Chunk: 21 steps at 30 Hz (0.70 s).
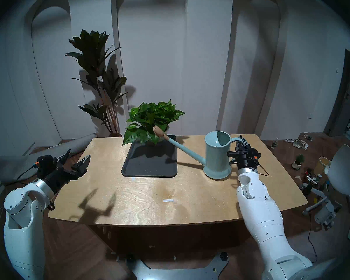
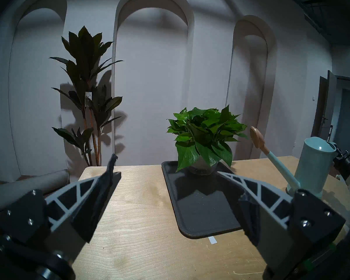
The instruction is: Pick up the watering can and pour water into the potted plant, then put the can down
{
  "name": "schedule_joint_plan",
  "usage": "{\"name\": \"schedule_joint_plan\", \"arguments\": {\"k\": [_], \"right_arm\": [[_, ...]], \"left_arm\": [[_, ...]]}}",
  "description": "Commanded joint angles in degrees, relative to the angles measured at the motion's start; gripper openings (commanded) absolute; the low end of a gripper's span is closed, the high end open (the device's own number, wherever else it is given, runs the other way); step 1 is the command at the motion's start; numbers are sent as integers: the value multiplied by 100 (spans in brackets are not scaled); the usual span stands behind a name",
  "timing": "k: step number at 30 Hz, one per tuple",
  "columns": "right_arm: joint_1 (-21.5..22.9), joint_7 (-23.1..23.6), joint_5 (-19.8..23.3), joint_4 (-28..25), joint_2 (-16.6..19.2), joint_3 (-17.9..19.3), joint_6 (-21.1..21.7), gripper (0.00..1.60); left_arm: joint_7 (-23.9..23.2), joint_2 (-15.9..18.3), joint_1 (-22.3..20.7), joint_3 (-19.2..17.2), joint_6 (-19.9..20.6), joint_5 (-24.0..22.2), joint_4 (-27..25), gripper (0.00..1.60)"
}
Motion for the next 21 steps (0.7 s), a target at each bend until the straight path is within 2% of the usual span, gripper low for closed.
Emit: {"name": "schedule_joint_plan", "arguments": {"k": [1, 11, 21], "right_arm": [[155, 3, 148, -620, -10, 149, -468, 0], [176, -48, 336, -951, -14, 320, -457, 0], [599, -108, 371, -1289, 212, 463, -89, 0]], "left_arm": [[-15, 22, -17, -1, -17, 3, -83, 160], [-15, 22, -16, -1, -17, 2, -84, 160], [-15, 23, -20, 0, -17, -2, -75, 160]]}}
